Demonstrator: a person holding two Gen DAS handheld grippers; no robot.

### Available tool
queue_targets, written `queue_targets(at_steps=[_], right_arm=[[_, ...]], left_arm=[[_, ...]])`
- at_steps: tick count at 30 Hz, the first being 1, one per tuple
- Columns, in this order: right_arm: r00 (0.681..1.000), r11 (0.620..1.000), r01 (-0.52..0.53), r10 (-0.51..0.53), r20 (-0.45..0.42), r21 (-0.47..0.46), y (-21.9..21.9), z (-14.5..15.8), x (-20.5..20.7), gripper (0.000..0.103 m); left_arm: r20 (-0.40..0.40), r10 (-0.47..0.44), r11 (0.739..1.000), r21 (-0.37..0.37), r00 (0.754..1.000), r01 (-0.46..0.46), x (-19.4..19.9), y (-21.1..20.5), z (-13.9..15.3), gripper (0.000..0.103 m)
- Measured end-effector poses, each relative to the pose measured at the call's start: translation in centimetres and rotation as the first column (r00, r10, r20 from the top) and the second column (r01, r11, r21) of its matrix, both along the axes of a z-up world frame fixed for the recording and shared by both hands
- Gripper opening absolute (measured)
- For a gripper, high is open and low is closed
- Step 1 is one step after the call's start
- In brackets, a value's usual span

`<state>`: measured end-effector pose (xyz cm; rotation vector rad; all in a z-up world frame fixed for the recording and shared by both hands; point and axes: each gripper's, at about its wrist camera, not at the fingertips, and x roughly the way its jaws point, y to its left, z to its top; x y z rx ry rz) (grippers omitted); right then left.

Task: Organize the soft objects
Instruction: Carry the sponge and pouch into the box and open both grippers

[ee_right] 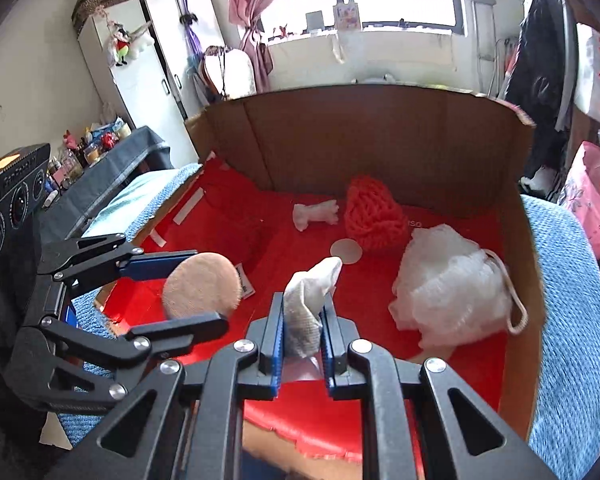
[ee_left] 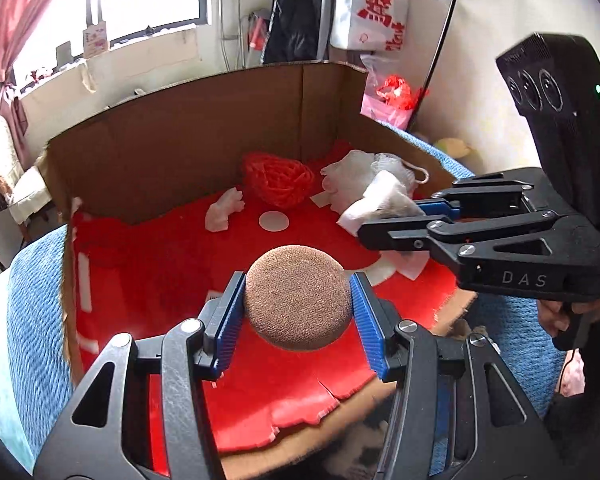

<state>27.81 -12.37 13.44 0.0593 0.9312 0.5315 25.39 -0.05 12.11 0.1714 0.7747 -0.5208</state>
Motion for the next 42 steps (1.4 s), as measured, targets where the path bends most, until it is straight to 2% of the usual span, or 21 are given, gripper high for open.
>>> queue_targets(at_steps=[7, 13, 22, 31, 42], right_arm=[[0.996, 0.999, -0.018, 0.014, -0.090, -0.051, 1.0, -1.8, 3.8, 0.017], [0.990, 0.996, -0.031, 0.019, -0.138, -0.084, 1.6, -3.2, 5.4, 0.017], [0.984, 0.991, -0.039, 0.016, -0.179, -0.130, 2.4, -4.9, 6.8, 0.017], [0.980, 0.988, -0.049, 0.019, -0.198, -0.149, 2.9, -5.9, 7.0, 0.017], [0.979, 0.989, -0.040, 0.011, -0.203, -0.139, 2.2, -5.9, 7.3, 0.018]], left_arm=[[-0.092, -0.052, 0.996, 0.063, 0.994, 0.058, 5.3, -0.8, -1.9, 0.050], [-0.143, -0.066, 0.990, 0.116, 0.988, 0.083, 7.6, -1.5, -3.7, 0.050], [-0.162, -0.073, 0.986, 0.136, 0.984, 0.095, 8.6, -1.8, -4.2, 0.050], [-0.207, -0.057, 0.977, 0.189, 0.977, 0.097, 9.7, -2.6, -5.7, 0.051], [-0.210, -0.057, 0.978, 0.186, 0.976, 0.097, 11.0, -2.7, -6.4, 0.052]])
